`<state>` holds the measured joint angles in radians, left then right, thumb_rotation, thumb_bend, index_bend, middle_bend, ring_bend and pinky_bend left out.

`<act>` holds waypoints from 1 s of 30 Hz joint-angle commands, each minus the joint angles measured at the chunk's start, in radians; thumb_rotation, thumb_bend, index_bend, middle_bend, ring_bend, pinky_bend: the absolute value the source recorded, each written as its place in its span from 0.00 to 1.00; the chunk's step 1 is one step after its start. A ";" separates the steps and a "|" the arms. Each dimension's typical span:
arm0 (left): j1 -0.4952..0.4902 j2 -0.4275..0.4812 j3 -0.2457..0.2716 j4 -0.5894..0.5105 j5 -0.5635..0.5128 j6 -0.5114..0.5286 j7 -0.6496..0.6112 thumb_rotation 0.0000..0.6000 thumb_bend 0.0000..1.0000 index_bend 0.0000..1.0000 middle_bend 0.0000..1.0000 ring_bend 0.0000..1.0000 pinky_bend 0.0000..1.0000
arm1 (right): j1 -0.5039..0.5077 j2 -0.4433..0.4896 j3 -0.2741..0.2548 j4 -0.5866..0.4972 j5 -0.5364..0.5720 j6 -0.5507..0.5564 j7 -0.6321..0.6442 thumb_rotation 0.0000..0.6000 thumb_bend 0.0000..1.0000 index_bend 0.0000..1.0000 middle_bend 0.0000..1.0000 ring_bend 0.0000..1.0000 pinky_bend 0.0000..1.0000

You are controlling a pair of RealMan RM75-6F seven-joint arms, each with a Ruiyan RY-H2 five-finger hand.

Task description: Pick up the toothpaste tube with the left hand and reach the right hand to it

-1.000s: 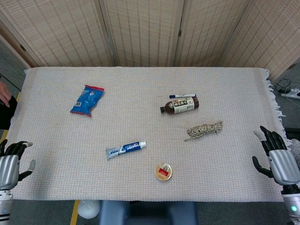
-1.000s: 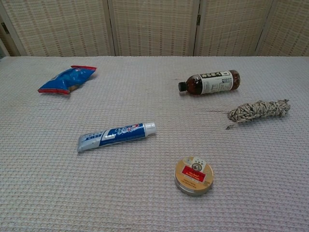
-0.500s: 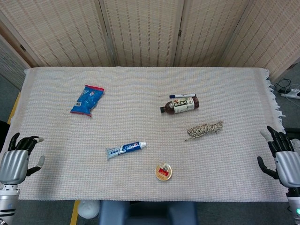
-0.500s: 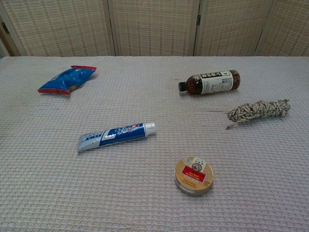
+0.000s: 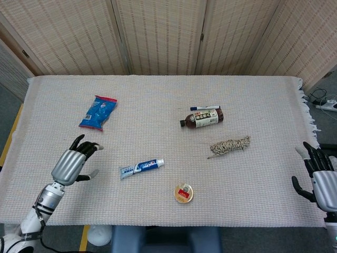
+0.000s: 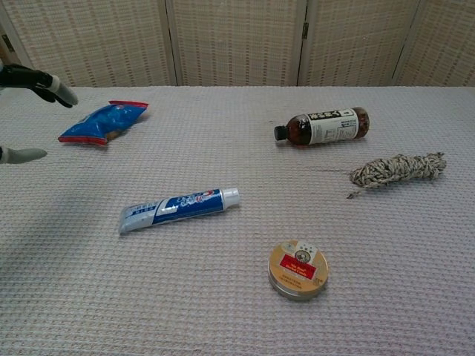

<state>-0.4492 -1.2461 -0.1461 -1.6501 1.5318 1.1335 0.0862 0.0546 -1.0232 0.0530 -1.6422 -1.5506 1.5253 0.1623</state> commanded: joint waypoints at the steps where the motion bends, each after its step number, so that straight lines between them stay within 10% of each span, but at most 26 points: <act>1: -0.070 -0.073 -0.005 0.066 -0.002 -0.074 -0.010 1.00 0.28 0.23 0.28 0.22 0.04 | 0.001 -0.001 0.000 0.001 0.002 -0.003 -0.001 1.00 0.50 0.00 0.00 0.01 0.00; 30: -0.228 -0.453 0.006 0.445 -0.157 -0.207 0.134 1.00 0.25 0.20 0.26 0.19 0.04 | -0.007 -0.010 0.001 0.017 0.021 -0.010 0.009 1.00 0.50 0.00 0.00 0.01 0.00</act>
<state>-0.6758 -1.6917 -0.1343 -1.2168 1.3858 0.9228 0.2174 0.0480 -1.0331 0.0545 -1.6251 -1.5294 1.5154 0.1711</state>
